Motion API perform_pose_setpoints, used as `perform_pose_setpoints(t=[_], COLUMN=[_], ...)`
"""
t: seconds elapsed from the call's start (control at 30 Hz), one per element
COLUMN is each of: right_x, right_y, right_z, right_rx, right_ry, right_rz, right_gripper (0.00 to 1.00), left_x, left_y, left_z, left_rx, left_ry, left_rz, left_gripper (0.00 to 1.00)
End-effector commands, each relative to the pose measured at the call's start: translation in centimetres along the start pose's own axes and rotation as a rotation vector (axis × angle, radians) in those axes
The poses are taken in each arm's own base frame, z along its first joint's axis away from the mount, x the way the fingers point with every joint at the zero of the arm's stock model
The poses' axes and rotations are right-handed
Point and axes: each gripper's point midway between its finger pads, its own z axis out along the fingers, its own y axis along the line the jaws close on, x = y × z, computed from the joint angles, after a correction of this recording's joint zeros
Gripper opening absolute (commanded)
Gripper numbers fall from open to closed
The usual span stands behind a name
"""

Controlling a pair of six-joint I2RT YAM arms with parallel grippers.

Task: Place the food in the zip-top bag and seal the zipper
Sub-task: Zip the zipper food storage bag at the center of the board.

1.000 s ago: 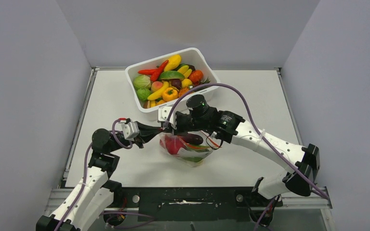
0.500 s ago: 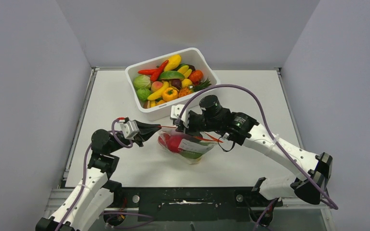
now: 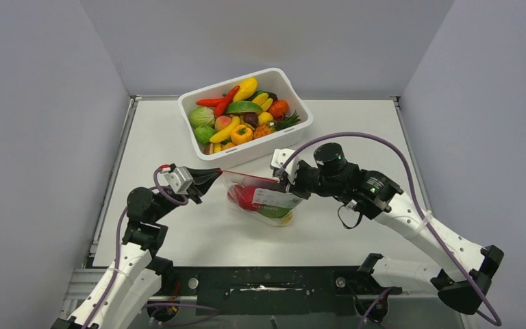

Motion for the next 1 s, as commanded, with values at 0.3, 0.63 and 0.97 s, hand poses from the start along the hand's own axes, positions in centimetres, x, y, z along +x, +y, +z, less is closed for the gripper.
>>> perform_pose_setpoints(t=[0.3,0.63,0.97], right_x=[4.4,4.2,-0.8], right_y=[-0.9,-0.4,3.5], right_z=[-8.9,-9.9,-8.3], right_rx=[0.253,0.252,0.033], right_ry=[0.123,0.094,-0.193], right_rz=[0.121,0.138,0.267], right_gripper=[0.00,0.00,0.00], left_x=[-2.4,-2.9,-5.7], left_y=[4.7,4.0,1.6], left_z=[-0.2,0.1,-0.7], left_rx=[-0.223,-0.181,-0.097], left_ry=[-0.041,-0.047,-0.033], left_rz=[0.036,0.005,0.005], left_gripper=[0.00,0.00,0.00])
